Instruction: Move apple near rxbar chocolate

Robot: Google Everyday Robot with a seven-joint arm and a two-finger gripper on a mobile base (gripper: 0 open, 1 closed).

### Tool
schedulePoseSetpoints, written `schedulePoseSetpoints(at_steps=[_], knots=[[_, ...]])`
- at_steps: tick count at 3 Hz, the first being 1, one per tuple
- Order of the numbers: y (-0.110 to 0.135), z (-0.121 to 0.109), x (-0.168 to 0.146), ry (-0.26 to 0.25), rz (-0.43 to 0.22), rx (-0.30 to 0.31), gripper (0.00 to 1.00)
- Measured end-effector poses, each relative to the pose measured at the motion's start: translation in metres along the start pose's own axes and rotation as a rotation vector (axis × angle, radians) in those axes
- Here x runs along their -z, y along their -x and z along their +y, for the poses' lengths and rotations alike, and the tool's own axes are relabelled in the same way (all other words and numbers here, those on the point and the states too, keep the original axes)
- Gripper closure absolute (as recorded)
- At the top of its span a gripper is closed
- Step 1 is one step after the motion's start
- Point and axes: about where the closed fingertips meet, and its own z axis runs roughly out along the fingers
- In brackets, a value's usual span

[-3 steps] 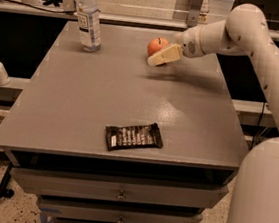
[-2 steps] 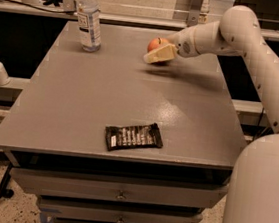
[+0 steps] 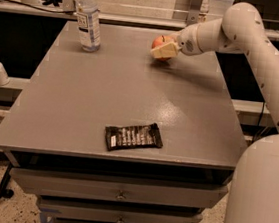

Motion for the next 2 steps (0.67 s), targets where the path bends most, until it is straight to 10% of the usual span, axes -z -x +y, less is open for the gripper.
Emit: schedulePoseSetpoints(at_steps=[2], knots=[[0.01, 0.026, 0.074, 0.081, 0.044, 0.058, 1.0]])
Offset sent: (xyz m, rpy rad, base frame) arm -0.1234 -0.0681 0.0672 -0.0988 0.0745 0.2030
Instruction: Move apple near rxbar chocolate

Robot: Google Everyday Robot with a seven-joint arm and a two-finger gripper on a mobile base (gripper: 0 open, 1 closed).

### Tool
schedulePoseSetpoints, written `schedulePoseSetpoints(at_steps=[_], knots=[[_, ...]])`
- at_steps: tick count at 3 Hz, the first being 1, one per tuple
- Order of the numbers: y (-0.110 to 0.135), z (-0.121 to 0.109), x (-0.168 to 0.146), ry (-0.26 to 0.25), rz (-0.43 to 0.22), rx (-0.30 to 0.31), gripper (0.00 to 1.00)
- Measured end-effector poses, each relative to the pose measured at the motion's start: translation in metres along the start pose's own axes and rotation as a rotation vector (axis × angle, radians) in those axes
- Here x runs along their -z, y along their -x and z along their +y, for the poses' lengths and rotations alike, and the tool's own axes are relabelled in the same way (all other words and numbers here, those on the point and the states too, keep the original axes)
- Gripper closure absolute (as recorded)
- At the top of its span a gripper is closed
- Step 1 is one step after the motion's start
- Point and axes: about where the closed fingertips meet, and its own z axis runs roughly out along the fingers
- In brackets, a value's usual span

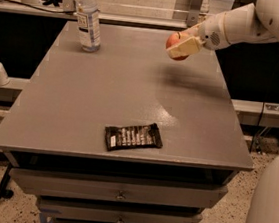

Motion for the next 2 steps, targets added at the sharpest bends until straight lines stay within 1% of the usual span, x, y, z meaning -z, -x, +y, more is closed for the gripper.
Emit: schedulePoseSetpoints(at_steps=[1, 2], knots=[[-0.019, 0.041, 0.037, 0.086, 0.025, 0.003, 1.0], [-0.051, 0.09, 0.065, 0.163, 0.043, -0.016, 1.0]])
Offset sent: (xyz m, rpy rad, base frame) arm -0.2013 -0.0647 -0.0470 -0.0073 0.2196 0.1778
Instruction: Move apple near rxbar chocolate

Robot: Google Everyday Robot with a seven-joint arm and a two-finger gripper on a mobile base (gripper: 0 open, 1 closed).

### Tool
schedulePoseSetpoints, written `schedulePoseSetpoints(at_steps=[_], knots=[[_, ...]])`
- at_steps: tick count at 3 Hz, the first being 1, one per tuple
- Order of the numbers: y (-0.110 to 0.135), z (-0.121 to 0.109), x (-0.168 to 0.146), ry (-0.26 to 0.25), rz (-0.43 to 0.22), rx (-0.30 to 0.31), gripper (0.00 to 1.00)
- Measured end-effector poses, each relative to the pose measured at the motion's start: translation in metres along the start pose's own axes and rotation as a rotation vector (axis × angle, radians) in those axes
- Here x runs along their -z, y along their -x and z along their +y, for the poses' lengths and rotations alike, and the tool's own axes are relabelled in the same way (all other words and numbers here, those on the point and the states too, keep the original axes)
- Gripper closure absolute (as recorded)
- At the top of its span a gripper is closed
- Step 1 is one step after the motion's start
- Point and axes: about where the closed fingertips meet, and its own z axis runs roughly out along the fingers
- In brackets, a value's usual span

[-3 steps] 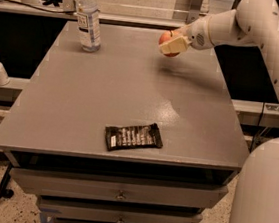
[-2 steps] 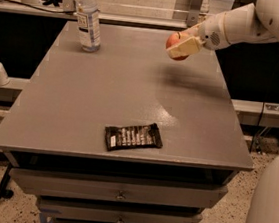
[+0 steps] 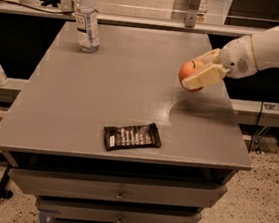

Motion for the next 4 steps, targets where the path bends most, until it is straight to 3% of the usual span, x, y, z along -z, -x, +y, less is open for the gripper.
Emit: schedulePoseSetpoints(at_steps=[1, 2, 4], knots=[[-0.029, 0.049, 0.001, 0.067, -0.02, -0.002, 1.0], [-0.04, 0.093, -0.004, 0.118, -0.065, 0.036, 1.0], [-0.042, 0.145, -0.008, 0.158, -0.138, 0.107, 1.0]])
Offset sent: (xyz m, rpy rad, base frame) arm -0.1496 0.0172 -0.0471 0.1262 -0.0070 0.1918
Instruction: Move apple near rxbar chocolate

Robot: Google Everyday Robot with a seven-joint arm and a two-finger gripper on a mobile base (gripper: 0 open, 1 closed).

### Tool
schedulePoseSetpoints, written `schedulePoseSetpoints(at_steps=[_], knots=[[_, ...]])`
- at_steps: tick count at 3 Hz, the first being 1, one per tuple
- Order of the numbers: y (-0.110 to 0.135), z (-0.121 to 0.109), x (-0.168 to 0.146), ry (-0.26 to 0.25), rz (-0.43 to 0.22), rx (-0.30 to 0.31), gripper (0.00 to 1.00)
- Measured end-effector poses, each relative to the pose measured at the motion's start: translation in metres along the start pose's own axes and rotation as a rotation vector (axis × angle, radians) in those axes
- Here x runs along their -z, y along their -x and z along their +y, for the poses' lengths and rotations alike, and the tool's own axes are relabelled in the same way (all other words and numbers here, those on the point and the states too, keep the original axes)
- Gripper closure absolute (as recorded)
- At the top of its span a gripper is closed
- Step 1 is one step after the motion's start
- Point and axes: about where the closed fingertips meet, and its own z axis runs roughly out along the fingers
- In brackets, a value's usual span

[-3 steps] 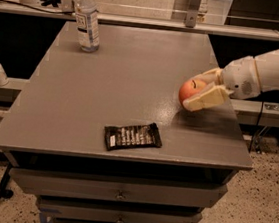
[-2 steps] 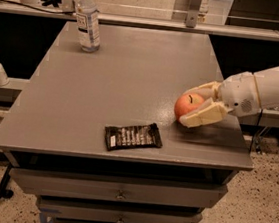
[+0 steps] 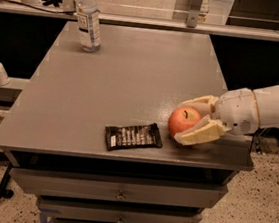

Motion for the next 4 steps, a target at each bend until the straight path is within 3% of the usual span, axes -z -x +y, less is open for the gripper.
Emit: schedulePoseSetpoints(at_steps=[1, 4], knots=[[0.002, 0.014, -0.008, 0.015, -0.019, 0.017, 0.84], [0.001, 0.031, -0.016, 0.031, -0.034, 0.051, 0.13]])
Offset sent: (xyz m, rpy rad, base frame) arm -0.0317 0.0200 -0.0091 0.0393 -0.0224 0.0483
